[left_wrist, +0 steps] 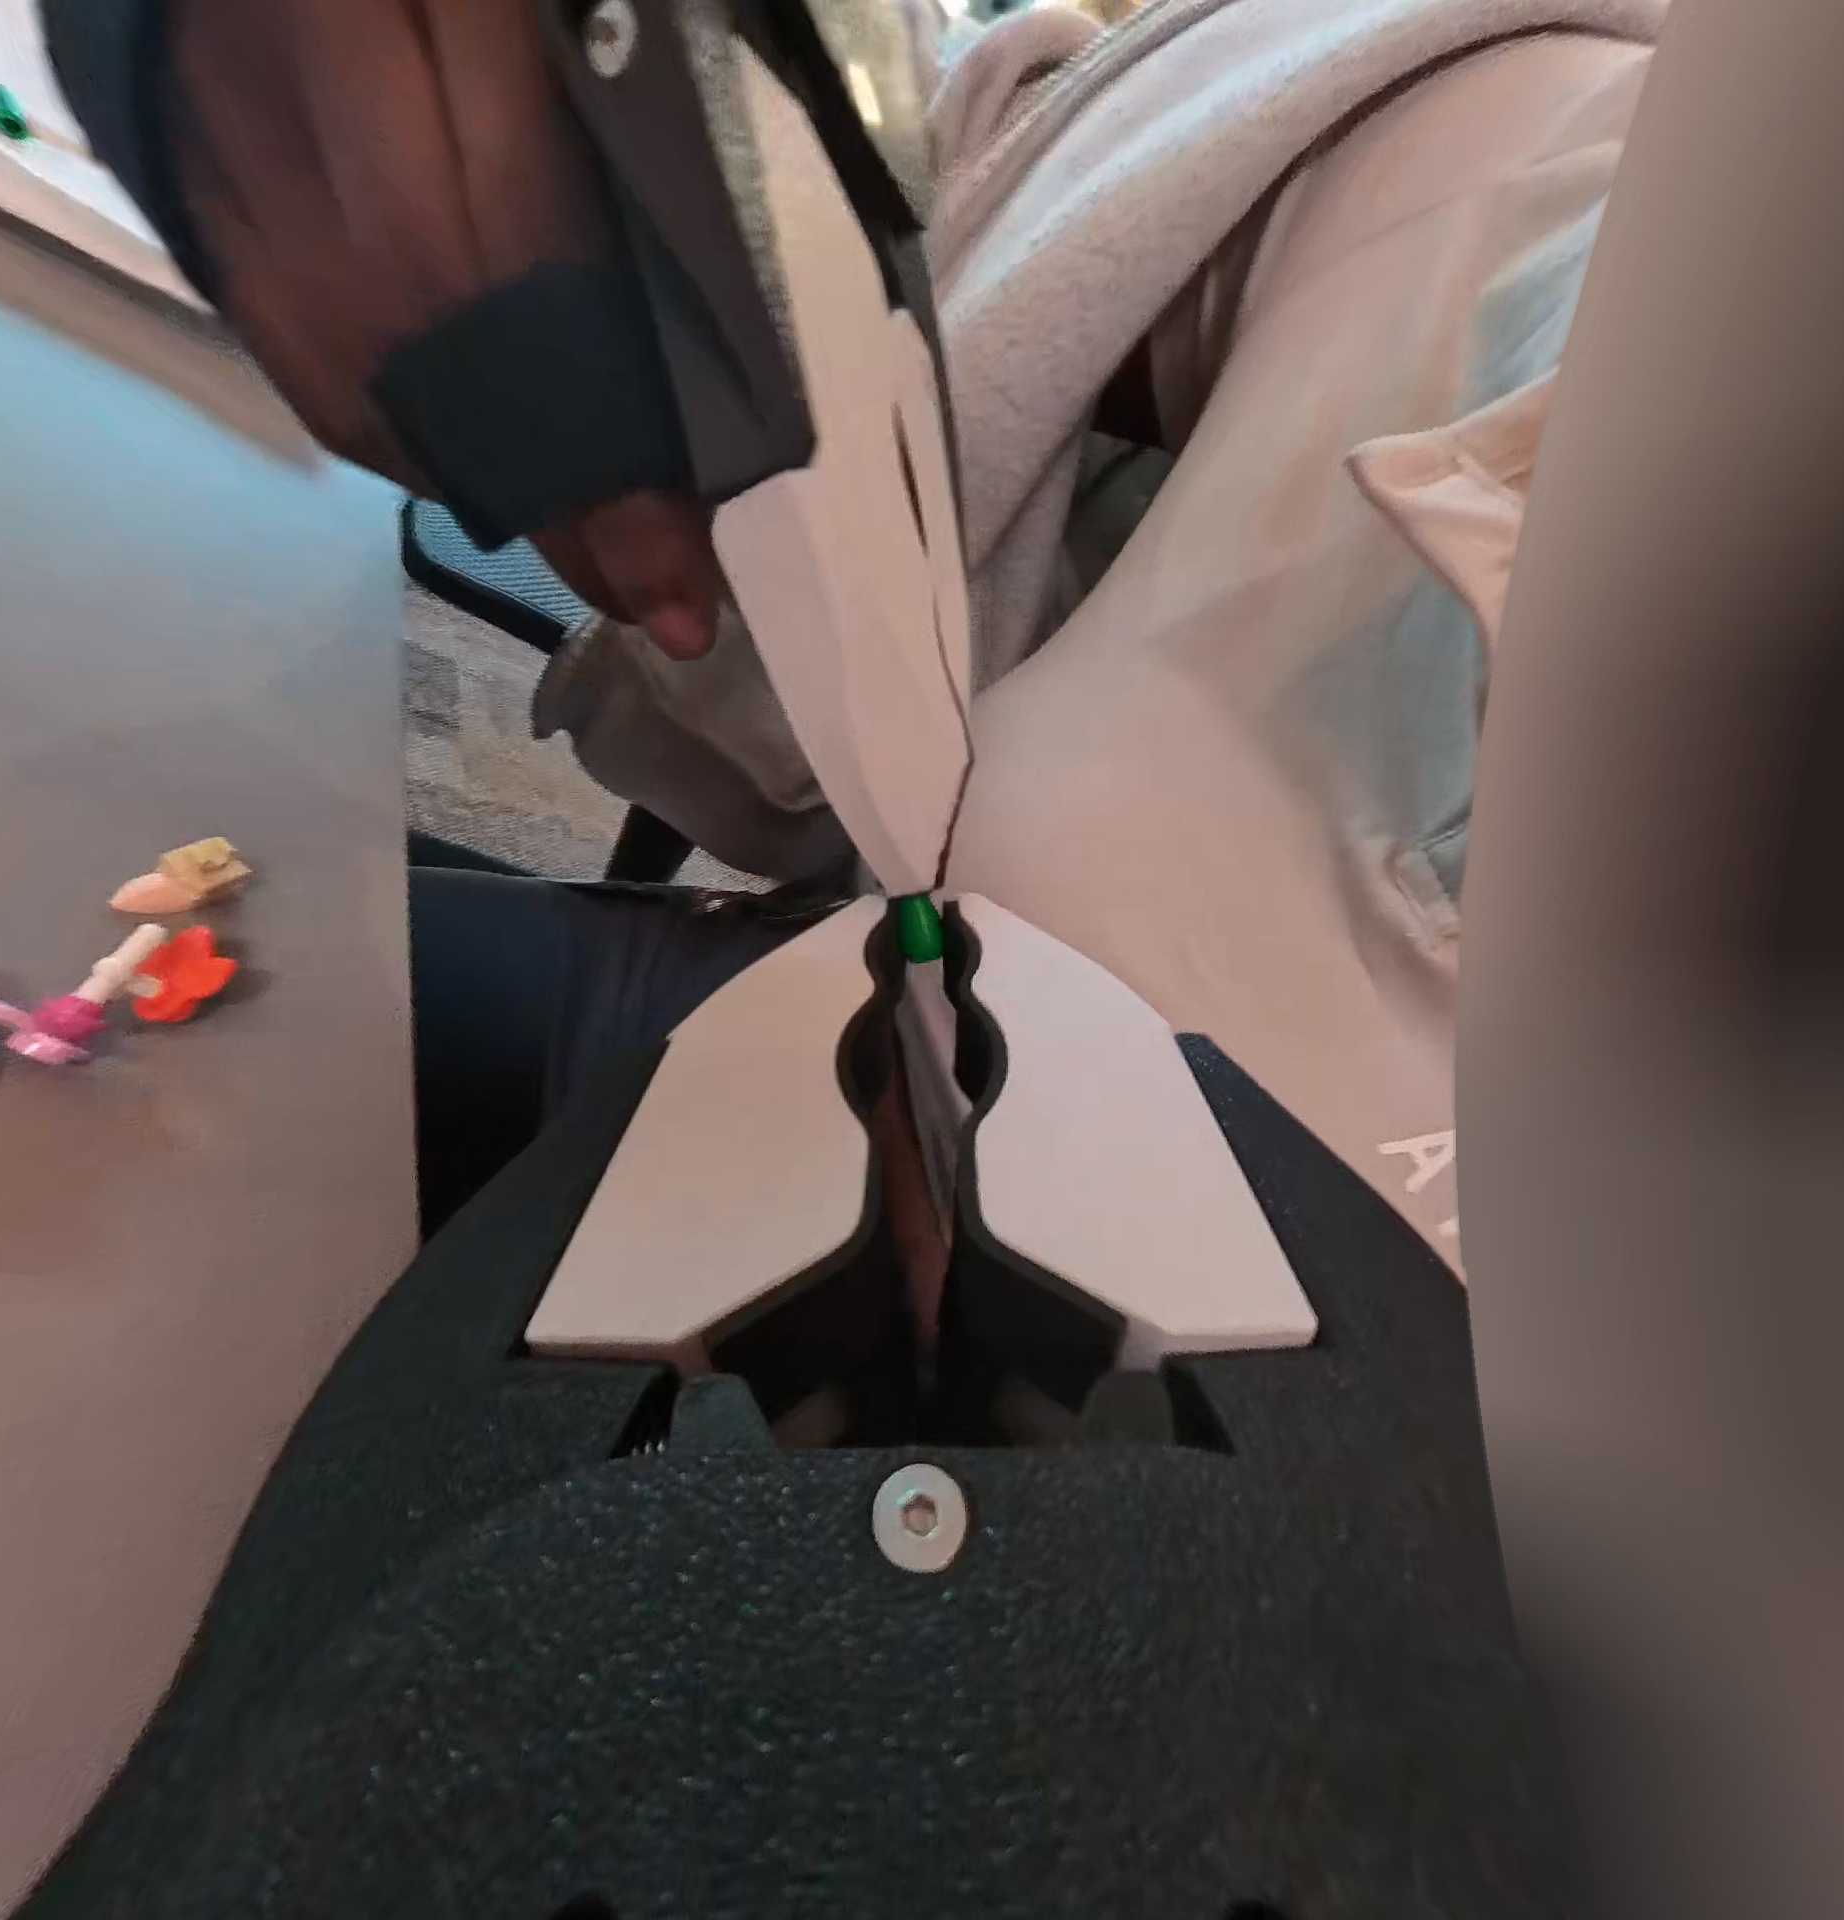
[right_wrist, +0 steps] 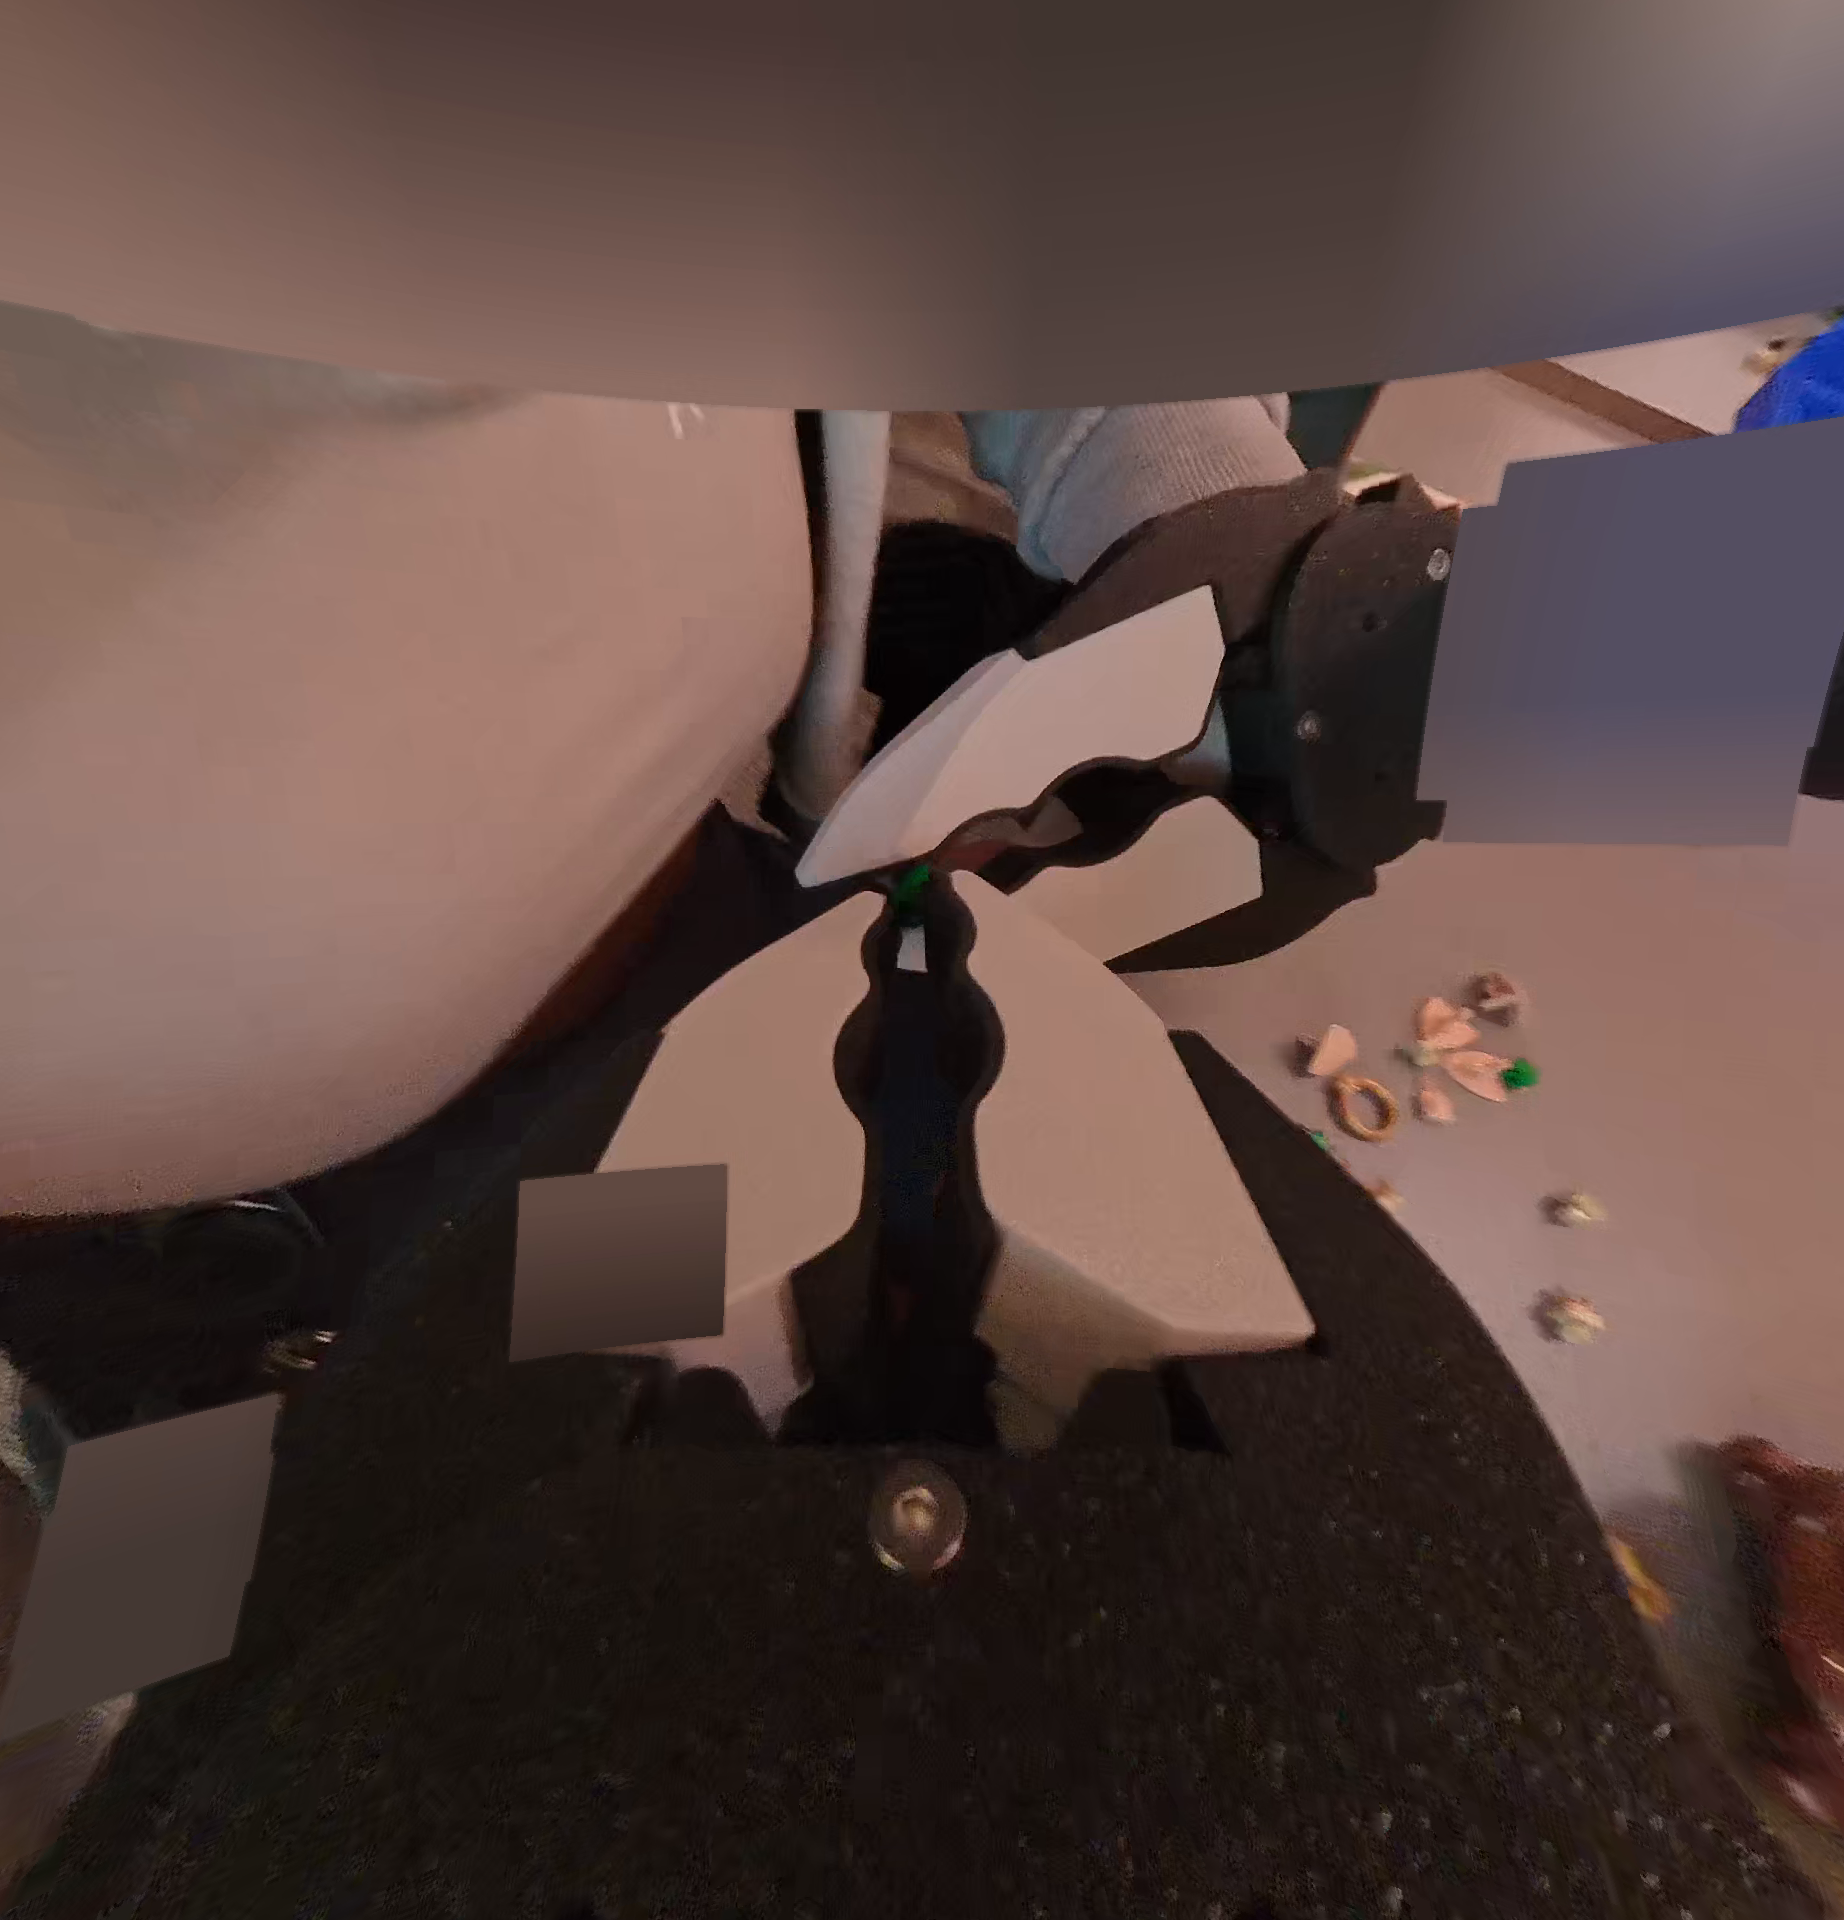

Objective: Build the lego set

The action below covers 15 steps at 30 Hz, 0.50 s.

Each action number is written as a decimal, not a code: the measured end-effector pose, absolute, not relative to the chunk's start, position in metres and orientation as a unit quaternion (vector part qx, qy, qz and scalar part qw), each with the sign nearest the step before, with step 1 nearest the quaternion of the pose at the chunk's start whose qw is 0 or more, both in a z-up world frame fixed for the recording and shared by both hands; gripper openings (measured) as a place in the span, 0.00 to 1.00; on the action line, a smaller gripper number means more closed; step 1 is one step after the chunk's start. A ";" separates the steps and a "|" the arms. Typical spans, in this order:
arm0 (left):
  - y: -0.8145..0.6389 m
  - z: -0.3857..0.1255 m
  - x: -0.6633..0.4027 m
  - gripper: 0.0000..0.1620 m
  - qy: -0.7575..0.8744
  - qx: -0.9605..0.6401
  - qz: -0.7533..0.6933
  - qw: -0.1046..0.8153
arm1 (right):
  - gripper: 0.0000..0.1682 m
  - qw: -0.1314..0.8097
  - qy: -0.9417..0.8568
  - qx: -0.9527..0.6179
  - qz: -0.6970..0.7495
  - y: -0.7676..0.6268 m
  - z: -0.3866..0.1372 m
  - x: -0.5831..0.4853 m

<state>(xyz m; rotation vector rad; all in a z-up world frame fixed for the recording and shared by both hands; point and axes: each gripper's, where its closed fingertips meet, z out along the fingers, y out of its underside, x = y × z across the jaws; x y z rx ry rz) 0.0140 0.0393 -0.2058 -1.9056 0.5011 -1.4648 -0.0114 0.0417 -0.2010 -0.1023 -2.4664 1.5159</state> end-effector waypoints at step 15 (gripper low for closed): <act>0.032 -0.205 -0.018 0.03 0.131 -0.716 -0.597 0.338 | 0.11 0.180 -0.841 -0.027 0.509 0.039 -0.203 -0.041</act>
